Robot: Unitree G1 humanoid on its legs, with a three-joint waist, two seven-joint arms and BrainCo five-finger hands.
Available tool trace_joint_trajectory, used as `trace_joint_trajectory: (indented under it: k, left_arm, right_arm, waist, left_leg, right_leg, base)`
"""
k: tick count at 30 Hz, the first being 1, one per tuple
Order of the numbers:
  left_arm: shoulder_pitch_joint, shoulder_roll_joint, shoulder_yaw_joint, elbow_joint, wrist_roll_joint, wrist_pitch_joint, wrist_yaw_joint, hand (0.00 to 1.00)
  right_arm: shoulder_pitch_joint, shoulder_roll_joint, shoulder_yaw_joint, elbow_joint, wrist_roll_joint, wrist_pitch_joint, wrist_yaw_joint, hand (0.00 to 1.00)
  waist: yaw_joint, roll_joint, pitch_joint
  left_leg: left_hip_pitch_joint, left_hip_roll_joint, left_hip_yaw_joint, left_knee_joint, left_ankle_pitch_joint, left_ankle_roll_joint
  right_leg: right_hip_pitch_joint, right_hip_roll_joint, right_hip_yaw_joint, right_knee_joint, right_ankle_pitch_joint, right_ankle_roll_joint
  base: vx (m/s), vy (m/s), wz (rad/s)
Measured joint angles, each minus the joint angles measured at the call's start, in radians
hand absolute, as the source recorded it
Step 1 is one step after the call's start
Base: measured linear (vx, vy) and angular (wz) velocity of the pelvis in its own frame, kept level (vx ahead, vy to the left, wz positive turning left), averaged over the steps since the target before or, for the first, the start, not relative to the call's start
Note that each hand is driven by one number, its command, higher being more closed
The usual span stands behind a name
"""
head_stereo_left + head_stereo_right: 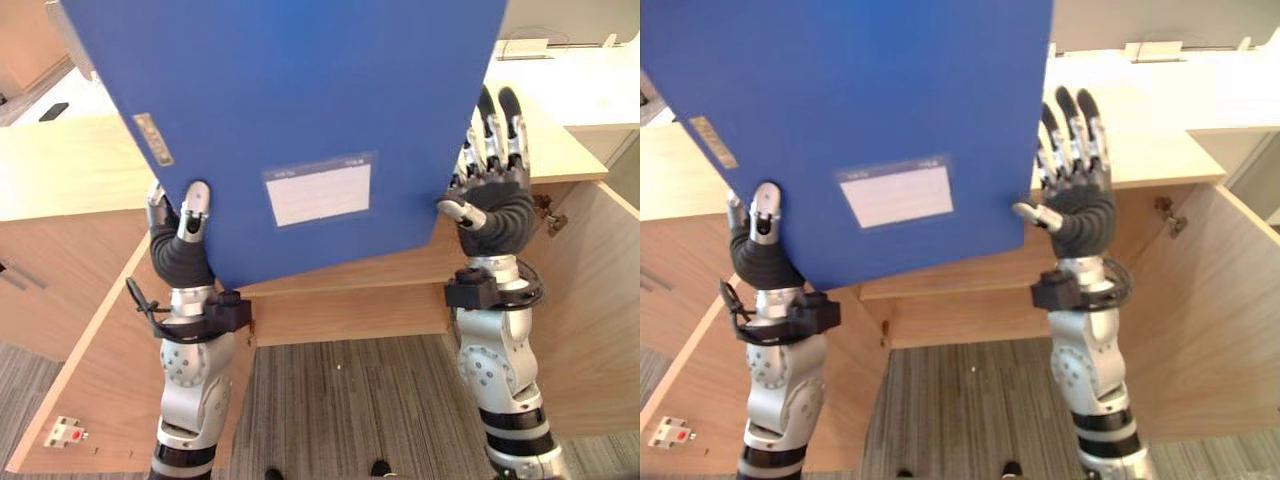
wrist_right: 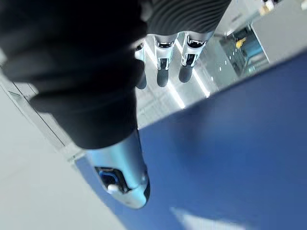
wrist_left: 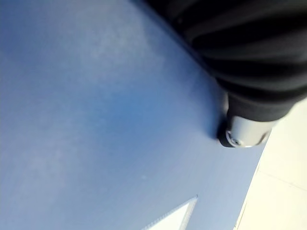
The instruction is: Walk over to the cabinet, pick up the folder, carry it to the office cabinet, place the folder inside the office cabinet, then close the office cabinet door
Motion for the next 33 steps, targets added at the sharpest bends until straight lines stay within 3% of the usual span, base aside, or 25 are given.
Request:
trace_joint_trajectory:
  k: [6,11,24,33]
  left_arm:
    - [0.007,0.031,0.005,0.062,-0.004,0.014,-0.005,1.00]
    - [0.010,0.033,0.007,0.084,-0.005,0.014,-0.005,1.00]
    - [0.012,0.078,0.014,0.117,-0.078,0.011,0.006,1.00]
    - [0.012,0.086,-0.006,0.115,-0.134,0.010,0.008,1.00]
  right_arm:
    - [-0.030,-0.097,0.047,0.003,0.131,0.039,0.059,0.00]
    - [-0.057,-0.105,0.077,0.056,0.198,0.045,0.068,0.00]
    - [-0.227,-0.240,0.196,0.208,0.235,0.067,0.070,0.00]
    - [-0.282,-0.199,0.236,0.292,0.191,0.067,0.057,0.00]
  waist:
    - [0.006,-0.008,0.003]
    - [0.007,-0.009,0.002]
    - [0.026,-0.028,-0.019]
    - [0.029,-0.028,-0.043]
  left_leg:
    - [0.001,-0.002,-0.008,-0.001,0.001,0.001]
    - [0.001,-0.002,-0.009,-0.002,0.003,0.002]
    - [-0.001,-0.003,-0.020,-0.005,0.012,0.003]
    - [-0.004,-0.003,-0.026,-0.005,0.017,0.004]
  right_leg:
    - [0.005,-0.002,-0.008,0.000,0.000,0.000]
    - [0.006,-0.002,-0.008,0.000,0.000,0.000]
    - [0.009,-0.002,-0.021,0.000,0.002,-0.002]
    - [0.011,-0.002,-0.027,0.000,0.003,-0.004]
  base:
    - [0.00,0.000,0.04]
    - [0.00,0.000,0.00]
    - [-0.01,0.001,0.02]
    - [-0.03,0.007,0.02]
